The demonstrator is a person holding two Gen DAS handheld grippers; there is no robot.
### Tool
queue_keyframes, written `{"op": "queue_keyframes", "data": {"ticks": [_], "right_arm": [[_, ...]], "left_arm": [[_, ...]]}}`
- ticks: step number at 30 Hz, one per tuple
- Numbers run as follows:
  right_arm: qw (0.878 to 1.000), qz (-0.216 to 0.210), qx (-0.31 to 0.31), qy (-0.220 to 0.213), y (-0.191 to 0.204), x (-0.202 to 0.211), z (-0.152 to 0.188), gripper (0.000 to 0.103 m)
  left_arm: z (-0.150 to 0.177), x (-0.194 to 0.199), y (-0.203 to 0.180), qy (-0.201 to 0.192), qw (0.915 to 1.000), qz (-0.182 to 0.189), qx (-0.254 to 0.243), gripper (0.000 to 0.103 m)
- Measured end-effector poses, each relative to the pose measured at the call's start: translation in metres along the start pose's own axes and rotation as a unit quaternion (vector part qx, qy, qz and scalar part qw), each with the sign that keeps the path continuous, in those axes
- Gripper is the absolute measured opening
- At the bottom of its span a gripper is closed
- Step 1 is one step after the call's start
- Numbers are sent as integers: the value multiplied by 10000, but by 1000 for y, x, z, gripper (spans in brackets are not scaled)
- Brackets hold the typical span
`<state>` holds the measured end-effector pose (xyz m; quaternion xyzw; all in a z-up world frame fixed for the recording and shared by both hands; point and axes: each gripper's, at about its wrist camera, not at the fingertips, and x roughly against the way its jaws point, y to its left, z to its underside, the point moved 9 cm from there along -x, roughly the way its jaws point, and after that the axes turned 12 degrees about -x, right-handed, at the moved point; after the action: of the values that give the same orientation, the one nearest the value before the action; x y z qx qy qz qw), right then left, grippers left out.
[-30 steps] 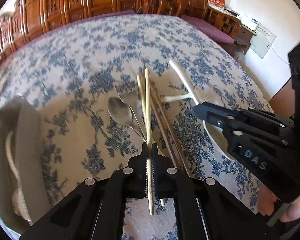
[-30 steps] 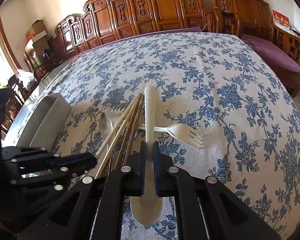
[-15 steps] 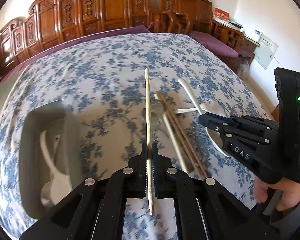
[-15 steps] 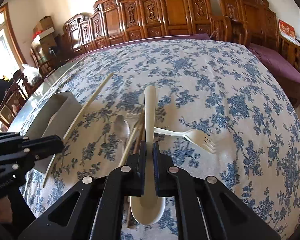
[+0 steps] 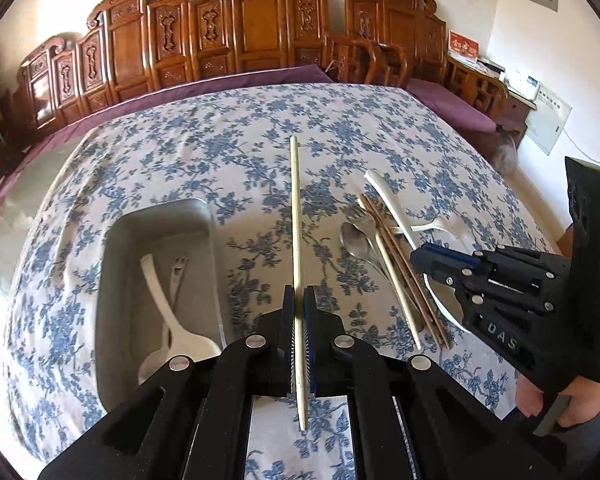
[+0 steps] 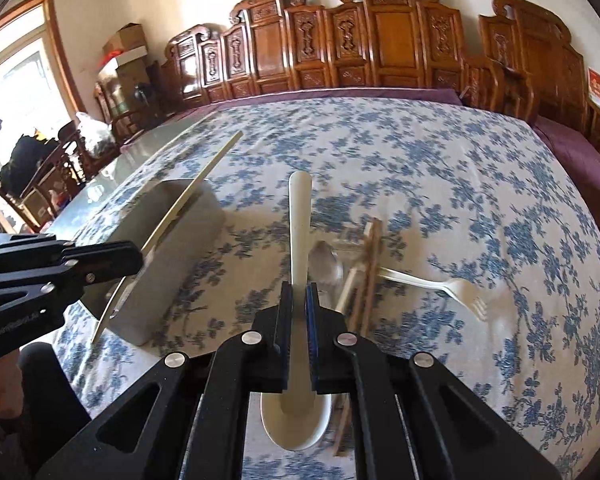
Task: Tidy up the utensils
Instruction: 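Carry the chopstick into the grey tray and open the left tool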
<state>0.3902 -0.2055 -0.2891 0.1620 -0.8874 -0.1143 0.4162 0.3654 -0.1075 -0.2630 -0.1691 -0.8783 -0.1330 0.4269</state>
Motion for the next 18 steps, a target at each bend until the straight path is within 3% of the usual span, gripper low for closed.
{"op": "queue_keyframes", "data": {"ticks": [11,18], "right_arm": [[9992,-360,198,1,48,11,5,8],[9984,-470,303,-23,66,17,10,8]], "left_arm": [[21,17,52,7,9995,-169,278,3],[40,1,86,200,9986,-238,438,3]]}}
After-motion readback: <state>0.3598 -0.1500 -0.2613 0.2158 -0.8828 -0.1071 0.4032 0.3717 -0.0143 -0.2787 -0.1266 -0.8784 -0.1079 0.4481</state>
